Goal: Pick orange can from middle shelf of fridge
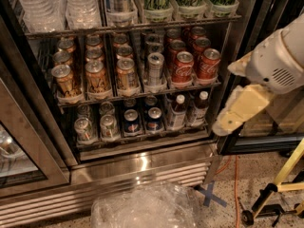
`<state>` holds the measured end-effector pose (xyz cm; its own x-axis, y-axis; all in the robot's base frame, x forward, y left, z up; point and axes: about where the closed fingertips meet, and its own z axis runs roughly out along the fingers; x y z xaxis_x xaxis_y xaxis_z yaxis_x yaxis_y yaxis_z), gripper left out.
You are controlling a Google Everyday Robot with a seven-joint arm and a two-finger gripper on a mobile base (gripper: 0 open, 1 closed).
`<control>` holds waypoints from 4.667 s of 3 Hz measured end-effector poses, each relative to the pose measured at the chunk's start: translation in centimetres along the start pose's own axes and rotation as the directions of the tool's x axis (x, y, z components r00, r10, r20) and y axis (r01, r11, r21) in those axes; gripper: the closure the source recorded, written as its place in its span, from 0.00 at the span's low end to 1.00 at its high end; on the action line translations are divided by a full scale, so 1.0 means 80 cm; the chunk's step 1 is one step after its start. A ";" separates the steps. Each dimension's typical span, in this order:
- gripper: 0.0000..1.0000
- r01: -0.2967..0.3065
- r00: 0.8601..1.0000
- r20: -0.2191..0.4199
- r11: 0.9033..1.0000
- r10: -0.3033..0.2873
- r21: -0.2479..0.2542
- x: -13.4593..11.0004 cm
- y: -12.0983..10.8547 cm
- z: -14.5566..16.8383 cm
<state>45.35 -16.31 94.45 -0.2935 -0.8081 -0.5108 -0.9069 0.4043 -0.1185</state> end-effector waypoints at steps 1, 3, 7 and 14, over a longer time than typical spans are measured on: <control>0.00 -0.120 0.973 0.191 0.990 0.131 -0.070 -0.033 0.015 0.051; 0.00 -0.141 0.950 0.269 0.986 0.160 -0.089 -0.063 0.019 0.044; 0.00 -0.362 0.728 0.565 0.917 0.389 -0.166 -0.183 0.054 0.178; 0.00 -0.545 0.684 0.609 0.836 0.401 0.062 -0.238 0.108 0.360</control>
Offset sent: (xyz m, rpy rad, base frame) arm 0.0068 0.0324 -0.0198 0.1737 0.0179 -0.0439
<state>51.82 14.93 78.67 -0.3803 -0.1293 -0.9158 -0.5795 0.8050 0.1271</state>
